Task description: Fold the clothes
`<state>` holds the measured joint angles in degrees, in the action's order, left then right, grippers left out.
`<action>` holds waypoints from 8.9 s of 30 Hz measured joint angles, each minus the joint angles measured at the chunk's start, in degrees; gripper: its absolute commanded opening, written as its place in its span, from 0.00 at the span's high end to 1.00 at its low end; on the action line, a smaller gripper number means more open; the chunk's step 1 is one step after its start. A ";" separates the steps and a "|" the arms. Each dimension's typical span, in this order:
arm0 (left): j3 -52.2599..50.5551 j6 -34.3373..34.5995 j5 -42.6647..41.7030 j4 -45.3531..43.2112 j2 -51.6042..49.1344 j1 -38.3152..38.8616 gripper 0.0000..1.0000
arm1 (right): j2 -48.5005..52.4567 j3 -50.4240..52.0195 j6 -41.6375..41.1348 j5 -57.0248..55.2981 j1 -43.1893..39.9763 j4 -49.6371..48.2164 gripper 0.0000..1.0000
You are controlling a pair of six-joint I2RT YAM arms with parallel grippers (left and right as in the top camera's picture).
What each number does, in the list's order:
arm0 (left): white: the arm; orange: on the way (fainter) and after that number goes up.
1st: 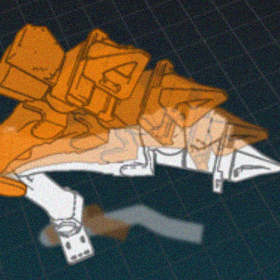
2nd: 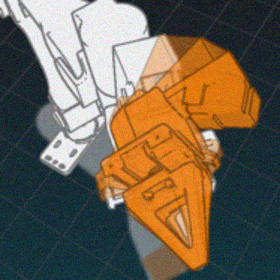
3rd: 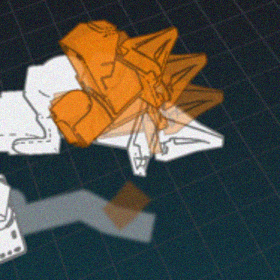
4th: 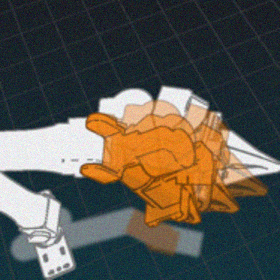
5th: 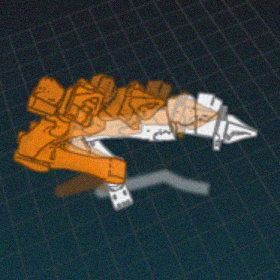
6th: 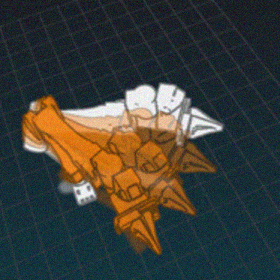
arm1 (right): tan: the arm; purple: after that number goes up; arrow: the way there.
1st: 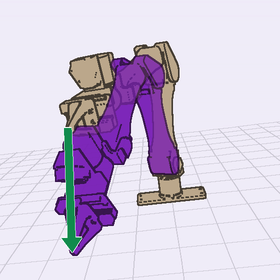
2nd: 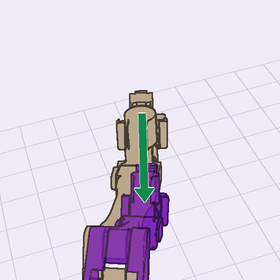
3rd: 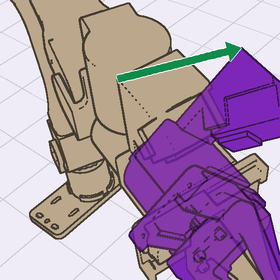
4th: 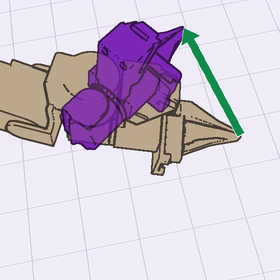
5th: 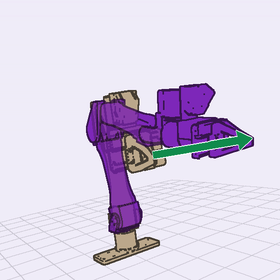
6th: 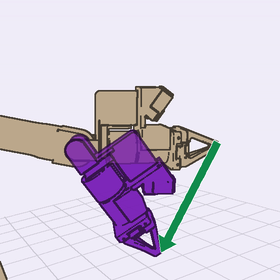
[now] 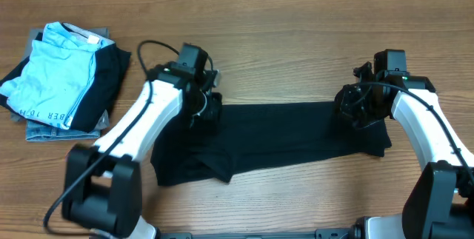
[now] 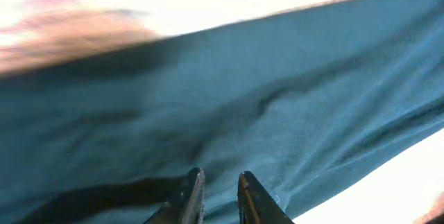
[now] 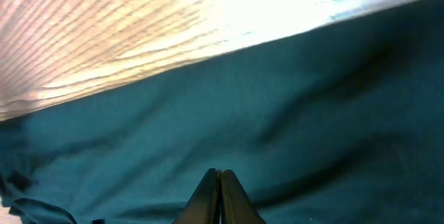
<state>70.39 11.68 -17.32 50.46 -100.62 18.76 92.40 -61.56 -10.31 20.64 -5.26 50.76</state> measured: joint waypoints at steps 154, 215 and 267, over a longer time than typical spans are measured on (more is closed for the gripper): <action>-7.91 0.39 44.83 6.19 -3.56 42.34 0.44 | 2.75 14.93 -10.71 -0.35 -22.34 -16.15 0.66; -0.83 -2.21 53.79 2.23 -3.54 40.94 0.95 | 2.71 14.69 -10.71 0.55 -22.08 -16.28 0.56; 4.66 -0.22 -2.14 20.02 -3.54 -9.79 0.40 | 2.69 14.62 -10.69 0.85 -22.08 -16.24 0.53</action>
<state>75.05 11.46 -19.46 70.48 -104.16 8.97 95.09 -46.94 -20.99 21.50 -27.33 34.52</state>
